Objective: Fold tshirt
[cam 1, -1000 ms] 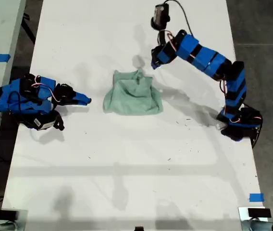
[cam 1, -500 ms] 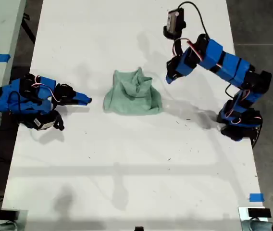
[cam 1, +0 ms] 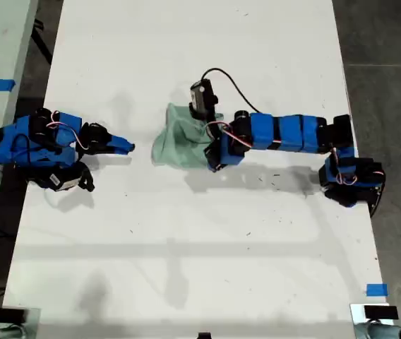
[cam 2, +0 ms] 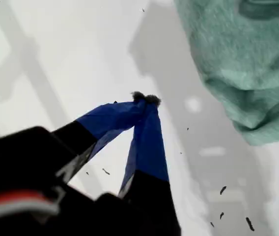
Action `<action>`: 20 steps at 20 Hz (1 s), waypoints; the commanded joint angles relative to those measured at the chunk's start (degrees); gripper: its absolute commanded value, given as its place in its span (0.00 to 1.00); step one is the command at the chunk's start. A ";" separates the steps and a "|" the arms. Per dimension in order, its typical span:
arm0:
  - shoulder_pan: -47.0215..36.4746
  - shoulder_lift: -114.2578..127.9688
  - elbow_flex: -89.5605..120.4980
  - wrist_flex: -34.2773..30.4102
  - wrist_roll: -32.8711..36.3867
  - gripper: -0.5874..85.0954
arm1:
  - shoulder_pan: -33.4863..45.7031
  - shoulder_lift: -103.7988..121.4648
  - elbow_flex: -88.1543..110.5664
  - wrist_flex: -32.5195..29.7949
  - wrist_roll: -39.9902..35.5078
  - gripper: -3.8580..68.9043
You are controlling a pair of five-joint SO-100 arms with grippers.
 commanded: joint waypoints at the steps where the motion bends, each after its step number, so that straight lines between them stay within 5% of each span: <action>1: 1.23 6.24 0.26 0.09 -0.88 0.11 | 0.79 -0.70 -5.54 -3.34 -0.53 0.03; 7: 1.23 6.24 0.26 0.09 -0.88 0.11 | 18.28 -8.79 -6.59 -19.95 -8.70 0.03; 10: 1.23 6.24 0.26 0.09 -0.88 0.11 | 31.90 -9.40 -12.39 -20.48 -11.95 0.03; 14: 1.23 6.24 0.26 0.09 -0.88 0.11 | 35.51 8.26 -8.88 -5.45 -14.59 0.03; 20: 1.23 6.24 0.26 0.09 -0.88 0.11 | 20.04 36.39 17.14 7.03 -7.47 0.03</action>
